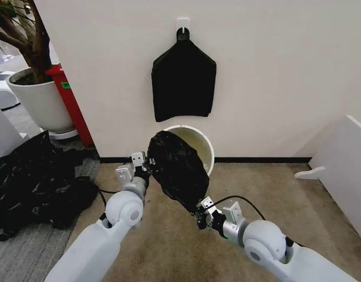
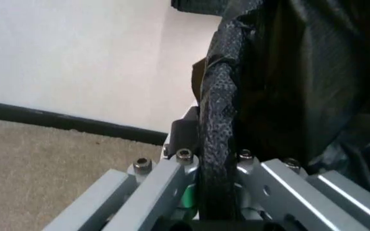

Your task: Place the garbage bag over the trash bin.

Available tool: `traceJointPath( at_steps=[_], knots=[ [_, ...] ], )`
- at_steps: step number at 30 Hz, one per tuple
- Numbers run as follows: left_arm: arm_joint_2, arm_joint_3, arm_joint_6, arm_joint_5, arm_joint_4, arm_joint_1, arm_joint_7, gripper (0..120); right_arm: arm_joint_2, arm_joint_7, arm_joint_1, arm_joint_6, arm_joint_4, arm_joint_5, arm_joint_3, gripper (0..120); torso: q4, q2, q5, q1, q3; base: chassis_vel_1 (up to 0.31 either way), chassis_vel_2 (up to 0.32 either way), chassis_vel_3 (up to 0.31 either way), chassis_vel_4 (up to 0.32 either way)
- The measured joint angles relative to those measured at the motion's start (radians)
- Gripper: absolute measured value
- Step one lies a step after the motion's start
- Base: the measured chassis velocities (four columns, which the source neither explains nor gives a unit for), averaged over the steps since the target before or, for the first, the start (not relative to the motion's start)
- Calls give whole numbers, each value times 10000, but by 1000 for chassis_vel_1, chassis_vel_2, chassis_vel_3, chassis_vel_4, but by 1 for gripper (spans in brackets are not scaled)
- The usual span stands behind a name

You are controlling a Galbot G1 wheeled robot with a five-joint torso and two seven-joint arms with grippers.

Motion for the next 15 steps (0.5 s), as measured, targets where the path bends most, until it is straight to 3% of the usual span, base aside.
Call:
traceJointPath(
  at_steps=[7,11,15],
  knots=[
    [9,0,39,-33,-102,127,-1,1,1,475,81,507,-592,-297,241,0,-1,0,0,1,0,0,0,0,0],
    [-49,-3,38,14,-24,114,-12,1,-61,1259,-135,354,40,-65,284,0,0,0,-1,1,0,0,0,0,0],
    [-153,-23,3,47,166,-96,-160,1,-345,1777,-629,136,930,126,460,18,-2,0,-3,1,0,0,0,0,0]
  ],
)
